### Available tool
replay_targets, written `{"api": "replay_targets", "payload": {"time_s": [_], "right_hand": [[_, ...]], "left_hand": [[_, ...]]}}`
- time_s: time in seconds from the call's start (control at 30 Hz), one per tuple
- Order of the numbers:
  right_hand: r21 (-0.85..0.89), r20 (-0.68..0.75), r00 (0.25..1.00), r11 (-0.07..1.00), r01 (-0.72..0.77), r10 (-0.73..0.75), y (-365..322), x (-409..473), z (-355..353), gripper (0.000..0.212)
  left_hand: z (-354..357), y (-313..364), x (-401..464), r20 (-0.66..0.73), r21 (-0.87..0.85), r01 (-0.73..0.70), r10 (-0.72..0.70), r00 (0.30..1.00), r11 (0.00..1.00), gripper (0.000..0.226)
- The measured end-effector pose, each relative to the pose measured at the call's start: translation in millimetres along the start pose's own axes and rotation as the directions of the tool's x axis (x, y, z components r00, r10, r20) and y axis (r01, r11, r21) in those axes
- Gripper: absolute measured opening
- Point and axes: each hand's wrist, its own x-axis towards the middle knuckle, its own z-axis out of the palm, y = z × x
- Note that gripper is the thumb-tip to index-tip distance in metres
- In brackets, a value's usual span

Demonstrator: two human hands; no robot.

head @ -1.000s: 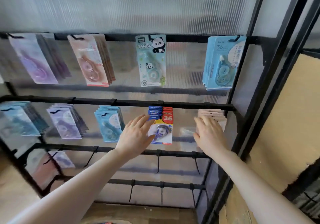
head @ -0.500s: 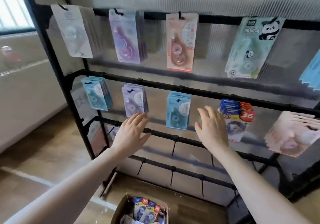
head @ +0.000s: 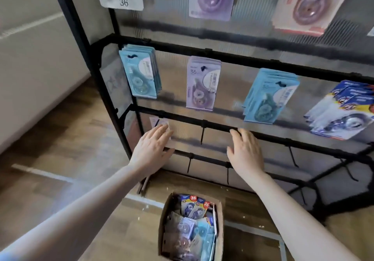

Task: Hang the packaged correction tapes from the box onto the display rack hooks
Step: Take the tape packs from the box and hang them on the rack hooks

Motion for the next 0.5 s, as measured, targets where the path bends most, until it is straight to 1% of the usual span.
{"api": "replay_targets", "payload": {"time_s": [0.13,0.27,0.37,0.5], "right_hand": [[-0.017,0.126,0.992,1.000,-0.020,0.022,2,-16,39,0.046],[-0.028,0.265,0.963,0.999,-0.041,0.047,11,-36,81,0.049],[-0.004,0.335,0.939,0.997,-0.076,0.073,17,-52,115,0.050],[-0.010,0.421,0.902,0.995,-0.099,0.094,33,-77,170,0.051]], "left_hand": [[40,-11,-12,0.082,-0.028,0.015,-0.012,0.997,0.999,0.051],[88,-14,-37,0.198,-0.061,0.072,-0.059,0.978,0.996,0.058],[124,-17,-52,0.252,-0.067,0.066,-0.047,0.966,0.996,0.055],[188,-19,-78,0.310,-0.088,0.122,-0.089,0.947,0.989,0.051]]}}
